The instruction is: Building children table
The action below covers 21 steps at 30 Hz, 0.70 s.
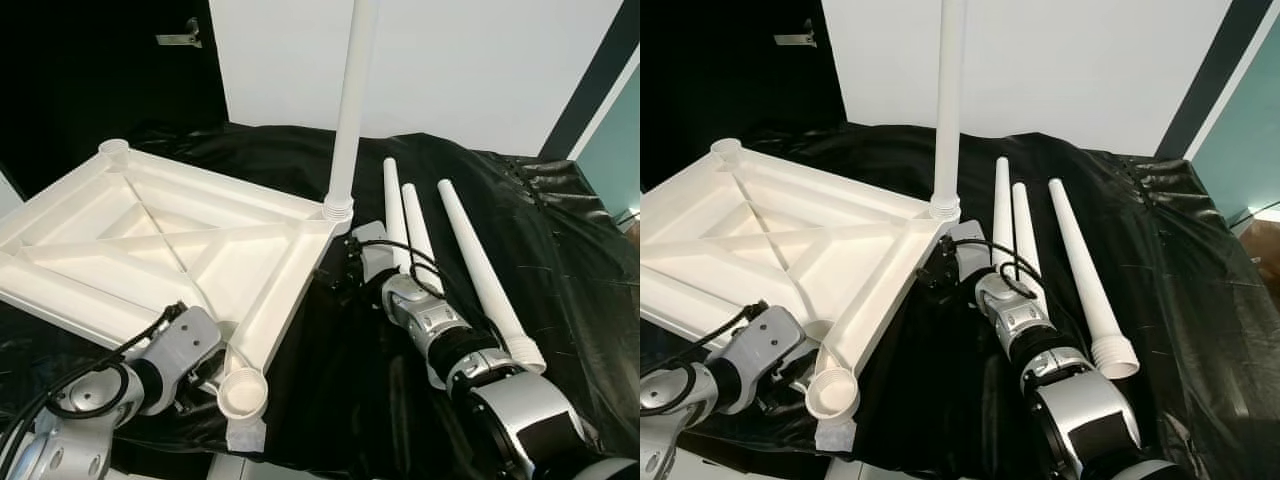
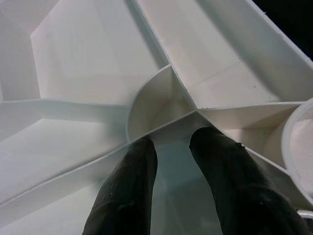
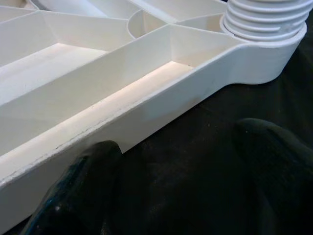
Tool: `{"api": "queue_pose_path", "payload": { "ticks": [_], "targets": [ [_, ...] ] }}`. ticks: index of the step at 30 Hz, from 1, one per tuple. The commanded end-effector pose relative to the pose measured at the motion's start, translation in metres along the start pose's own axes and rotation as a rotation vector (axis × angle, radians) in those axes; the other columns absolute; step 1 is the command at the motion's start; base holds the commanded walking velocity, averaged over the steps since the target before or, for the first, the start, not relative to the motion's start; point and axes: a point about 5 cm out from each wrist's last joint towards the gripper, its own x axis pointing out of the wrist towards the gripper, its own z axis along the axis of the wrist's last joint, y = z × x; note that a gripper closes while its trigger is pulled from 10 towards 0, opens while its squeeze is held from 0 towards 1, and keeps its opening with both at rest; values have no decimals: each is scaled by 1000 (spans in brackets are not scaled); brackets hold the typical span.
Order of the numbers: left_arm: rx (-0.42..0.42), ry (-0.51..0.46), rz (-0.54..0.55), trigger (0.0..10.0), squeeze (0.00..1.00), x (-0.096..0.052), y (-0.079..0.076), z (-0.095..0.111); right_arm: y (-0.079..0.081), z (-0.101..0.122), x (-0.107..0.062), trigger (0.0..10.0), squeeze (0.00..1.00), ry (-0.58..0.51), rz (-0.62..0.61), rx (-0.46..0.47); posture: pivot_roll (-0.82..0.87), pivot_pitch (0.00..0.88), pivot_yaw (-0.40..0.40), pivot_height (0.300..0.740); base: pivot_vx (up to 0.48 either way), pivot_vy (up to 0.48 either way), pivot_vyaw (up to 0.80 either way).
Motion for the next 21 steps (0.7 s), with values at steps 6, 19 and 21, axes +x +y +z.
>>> {"api": "queue_pose_path", "payload": {
  "ticks": [6, 19, 21],
  "targets": [
    [59, -53, -95, 10000, 0, -17, -13, 13, 11, 7, -4, 10000, 0, -65, 73, -77, 167, 0, -84, 740, 0, 0, 0],
    [1, -206, -247, 10000, 0, -37, -25, 29, -8, 10, -20, 10000, 0, -104, 41, -109, 149, 0, -73, 740, 0, 0, 0],
    [-4, -213, -265, 10000, 0, -39, -26, 28, -9, 10, -21, 10000, 0, -104, 39, -110, 148, 0, -72, 740, 0, 0, 0]
  ]
}}
